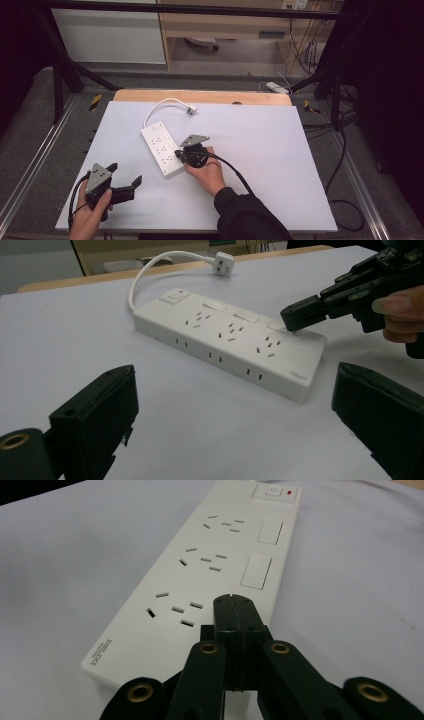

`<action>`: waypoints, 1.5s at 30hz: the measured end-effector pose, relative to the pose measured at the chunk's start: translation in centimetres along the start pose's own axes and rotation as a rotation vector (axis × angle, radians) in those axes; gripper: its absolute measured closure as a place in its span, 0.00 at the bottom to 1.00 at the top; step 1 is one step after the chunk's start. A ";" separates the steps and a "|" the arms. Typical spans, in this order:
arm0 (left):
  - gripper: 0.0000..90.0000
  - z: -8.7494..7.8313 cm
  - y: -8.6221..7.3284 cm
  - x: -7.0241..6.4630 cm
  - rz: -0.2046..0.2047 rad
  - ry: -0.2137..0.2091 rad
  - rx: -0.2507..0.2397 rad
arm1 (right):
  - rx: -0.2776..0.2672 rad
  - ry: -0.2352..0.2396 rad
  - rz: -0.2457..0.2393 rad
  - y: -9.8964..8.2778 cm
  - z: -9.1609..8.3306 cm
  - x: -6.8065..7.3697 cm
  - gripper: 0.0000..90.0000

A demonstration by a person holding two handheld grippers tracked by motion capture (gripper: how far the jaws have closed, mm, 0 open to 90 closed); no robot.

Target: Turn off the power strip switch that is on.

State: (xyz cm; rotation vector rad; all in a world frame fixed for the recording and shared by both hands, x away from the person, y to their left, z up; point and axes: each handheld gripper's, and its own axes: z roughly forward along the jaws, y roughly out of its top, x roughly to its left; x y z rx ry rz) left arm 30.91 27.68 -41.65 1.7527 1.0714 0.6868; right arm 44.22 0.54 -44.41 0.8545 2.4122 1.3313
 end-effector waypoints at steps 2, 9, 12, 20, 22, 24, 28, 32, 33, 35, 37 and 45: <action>0.05 0.0 0.0 0.0 -0.002 0.001 0.001 | 0.012 -0.001 -0.002 -0.1 0.0 0.0 1.00; 0.05 0.0 0.0 0.0 -0.003 0.001 -0.002 | 0.006 0.006 0.019 -0.2 -0.1 -0.2 1.00; 0.05 0.0 0.0 0.0 0.001 0.002 0.001 | 0.010 0.006 0.019 -0.1 -0.1 -0.2 1.00; 0.05 0.0 0.0 0.0 -0.002 -0.001 0.000 | -0.011 0.005 0.022 0.4 -0.6 -0.3 1.00; 0.05 0.0 0.0 0.0 -0.002 0.000 0.000 | -0.012 0.002 0.021 0.5 -0.8 -0.5 1.00; 0.05 0.0 0.0 0.1 0.000 0.002 0.000 | -0.017 0.001 0.028 0.6 -1.1 -0.7 1.00; 0.05 0.0 0.0 0.1 0.000 0.005 0.001 | -0.037 0.003 0.039 0.9 -1.6 -1.0 1.00; 0.05 0.0 0.0 0.1 -0.002 0.006 0.002 | -0.042 0.002 0.037 1.2 -2.2 -1.2 1.00; 0.05 0.0 -0.1 0.0 -0.005 0.006 0.001 | -0.044 0.001 0.038 1.3 -2.5 -1.2 1.00; 0.05 0.0 -0.1 0.0 -0.004 0.008 0.001 | -0.047 0.002 0.037 1.4 -2.9 -1.2 1.00; 0.05 0.0 -0.1 0.0 -0.005 0.008 0.002 | -0.046 0.002 0.031 1.6 -3.3 -1.3 1.00; 0.05 0.0 -0.1 0.0 -0.008 0.010 0.001 | -0.062 -0.007 0.047 2.1 -4.8 -2.0 1.00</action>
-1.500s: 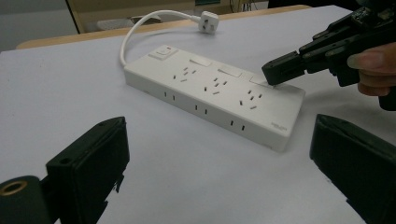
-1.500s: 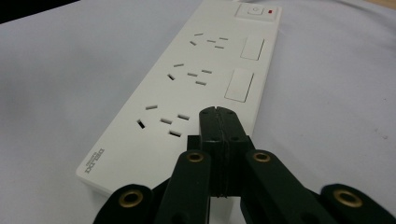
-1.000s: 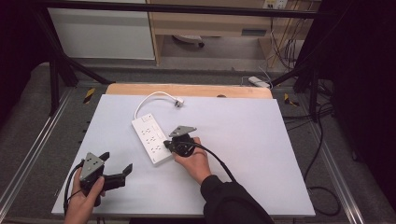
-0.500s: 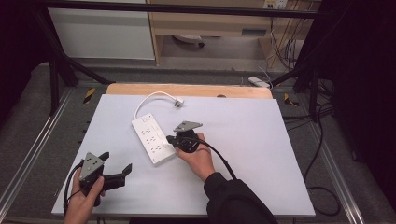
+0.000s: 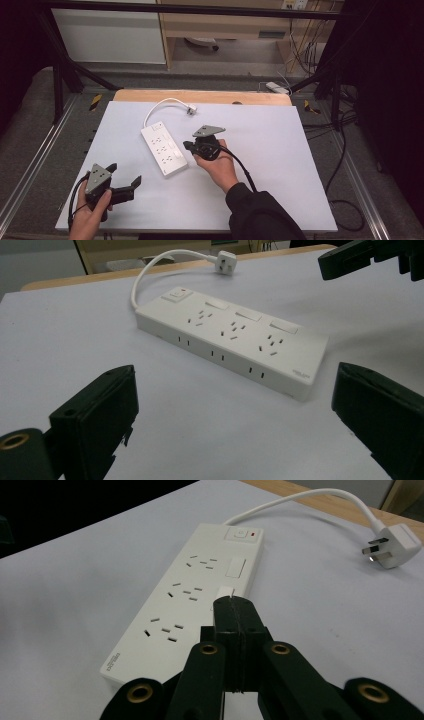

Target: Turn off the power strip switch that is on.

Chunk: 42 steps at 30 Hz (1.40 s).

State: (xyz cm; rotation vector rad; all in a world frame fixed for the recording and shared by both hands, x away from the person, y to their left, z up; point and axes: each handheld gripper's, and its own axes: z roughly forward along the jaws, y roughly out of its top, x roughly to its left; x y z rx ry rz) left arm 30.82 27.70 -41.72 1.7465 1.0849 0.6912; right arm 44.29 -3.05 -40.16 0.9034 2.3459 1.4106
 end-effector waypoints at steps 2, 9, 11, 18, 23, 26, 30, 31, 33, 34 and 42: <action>0.05 0.1 0.0 0.0 0.007 0.000 0.005 | -0.005 0.002 0.007 0.1 -0.4 -0.3 0.99; 0.05 0.0 0.0 0.0 0.005 -0.003 0.003 | -0.018 -0.010 0.028 0.3 -1.8 -1.3 0.87; 0.05 0.1 0.0 0.0 0.005 -0.002 0.003 | -0.020 -0.012 0.035 0.4 -2.3 -1.6 0.81; 0.05 0.1 0.0 0.0 0.007 -0.002 0.006 | -0.014 -0.013 0.103 0.6 -3.8 -2.7 0.42; 0.05 0.0 -0.1 0.1 0.003 -0.002 0.004 | -0.025 -0.047 0.129 0.7 -5.1 -3.5 0.21; 0.05 0.0 -0.1 0.0 0.002 -0.003 0.004 | -0.044 -0.065 0.151 0.7 -5.9 -3.9 0.13; 0.05 0.0 -0.1 0.1 0.001 -0.003 0.002 | -0.062 -0.088 0.142 0.8 -7.1 -4.1 0.08; 0.05 0.0 -0.1 0.0 0.000 -0.003 0.002 | -0.065 -0.092 0.138 0.8 -7.5 -4.1 0.07; 0.05 0.0 -0.1 0.1 0.000 -0.003 0.002 | -0.075 -0.115 0.119 0.7 -8.1 -4.0 0.06; 0.05 0.0 -0.1 0.0 0.000 -0.003 0.002 | -0.080 -0.132 0.105 0.7 -8.4 -3.9 0.07; 0.05 0.0 -0.1 0.0 0.001 -0.003 0.000 | -0.139 -0.160 0.093 -0.6 -11.5 -4.1 0.05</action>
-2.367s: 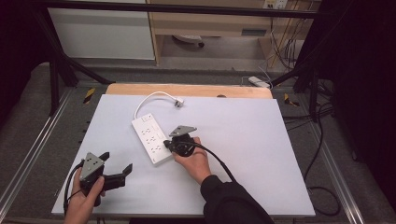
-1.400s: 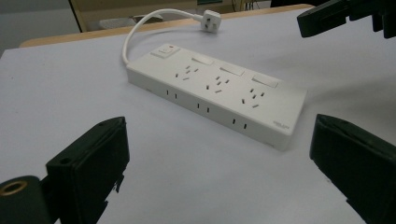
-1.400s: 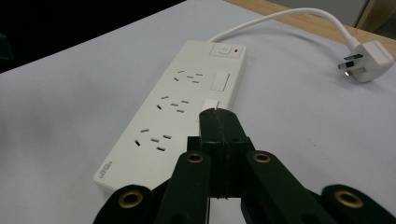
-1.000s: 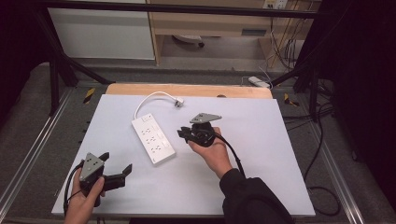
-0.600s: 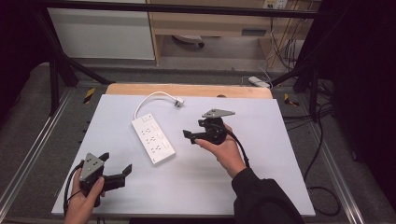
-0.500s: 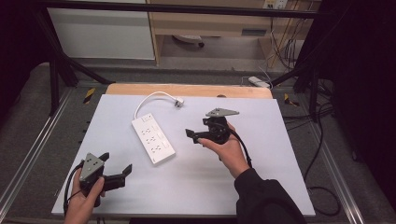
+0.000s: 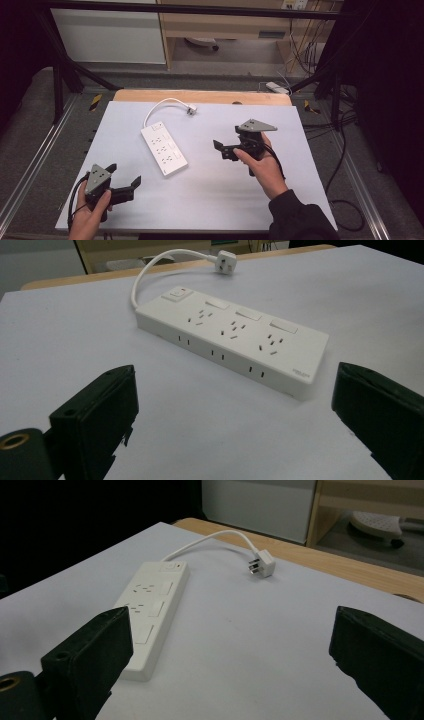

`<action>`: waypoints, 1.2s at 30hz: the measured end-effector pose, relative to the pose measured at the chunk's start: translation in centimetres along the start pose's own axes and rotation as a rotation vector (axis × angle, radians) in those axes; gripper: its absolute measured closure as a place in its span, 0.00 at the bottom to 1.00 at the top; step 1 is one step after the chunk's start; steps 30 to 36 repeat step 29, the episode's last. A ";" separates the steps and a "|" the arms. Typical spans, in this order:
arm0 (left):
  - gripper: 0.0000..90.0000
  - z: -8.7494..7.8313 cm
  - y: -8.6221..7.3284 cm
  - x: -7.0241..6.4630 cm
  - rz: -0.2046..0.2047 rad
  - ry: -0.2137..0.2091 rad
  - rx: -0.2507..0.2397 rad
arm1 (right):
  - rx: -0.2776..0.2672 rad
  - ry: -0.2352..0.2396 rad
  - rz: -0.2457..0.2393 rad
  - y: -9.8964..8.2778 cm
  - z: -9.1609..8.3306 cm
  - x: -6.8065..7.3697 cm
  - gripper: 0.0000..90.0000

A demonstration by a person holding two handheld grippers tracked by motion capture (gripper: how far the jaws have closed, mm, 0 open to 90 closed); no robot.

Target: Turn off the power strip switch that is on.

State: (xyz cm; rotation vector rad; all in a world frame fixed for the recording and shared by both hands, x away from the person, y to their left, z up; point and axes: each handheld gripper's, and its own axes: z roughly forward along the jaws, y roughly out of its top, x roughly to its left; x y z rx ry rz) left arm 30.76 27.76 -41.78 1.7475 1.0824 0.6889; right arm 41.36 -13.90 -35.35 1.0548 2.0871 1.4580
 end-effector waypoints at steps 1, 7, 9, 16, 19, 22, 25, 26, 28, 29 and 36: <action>0.05 0.0 0.0 0.0 0.000 0.000 0.000 | -0.007 -0.008 -0.002 -0.2 -0.5 -0.2 0.05; 0.05 -0.1 0.0 0.0 -0.002 0.002 -0.006 | -0.060 -0.046 0.016 -1.4 -3.4 -1.8 0.05; 0.05 -0.1 0.0 0.0 -0.004 0.001 -0.007 | -0.073 -0.060 0.025 -1.9 -4.3 -2.3 0.05; 0.05 -0.1 0.0 0.0 -0.011 0.002 -0.008 | -0.114 -0.135 0.010 -4.3 -7.7 -4.0 0.06; 0.05 -0.1 0.0 0.0 -0.011 0.002 -0.010 | -0.115 -0.163 0.010 -6.0 -8.9 -4.7 0.06; 0.05 -0.1 -0.1 0.0 -0.010 0.003 -0.006 | -0.116 -0.187 0.028 -7.6 -10.2 -5.4 0.06; 0.05 -0.1 0.0 0.0 -0.011 0.000 -0.009 | -0.109 -0.220 0.045 -9.3 -11.3 -6.2 0.05; 0.05 -0.2 0.0 0.0 -0.011 0.000 -0.012 | -0.109 -0.231 0.061 -9.9 -11.6 -6.5 0.05; 0.05 -0.2 0.0 0.0 -0.010 0.002 -0.014 | -0.107 -0.254 0.082 -11.1 -12.0 -6.8 0.05; 0.05 -0.2 0.0 0.0 -0.009 0.001 -0.015 | -0.096 -0.261 0.076 -11.6 -12.0 -7.0 0.04; 0.05 -0.2 0.0 0.0 -0.009 0.001 -0.015 | -0.096 -0.261 0.076 -11.6 -12.0 -7.0 0.04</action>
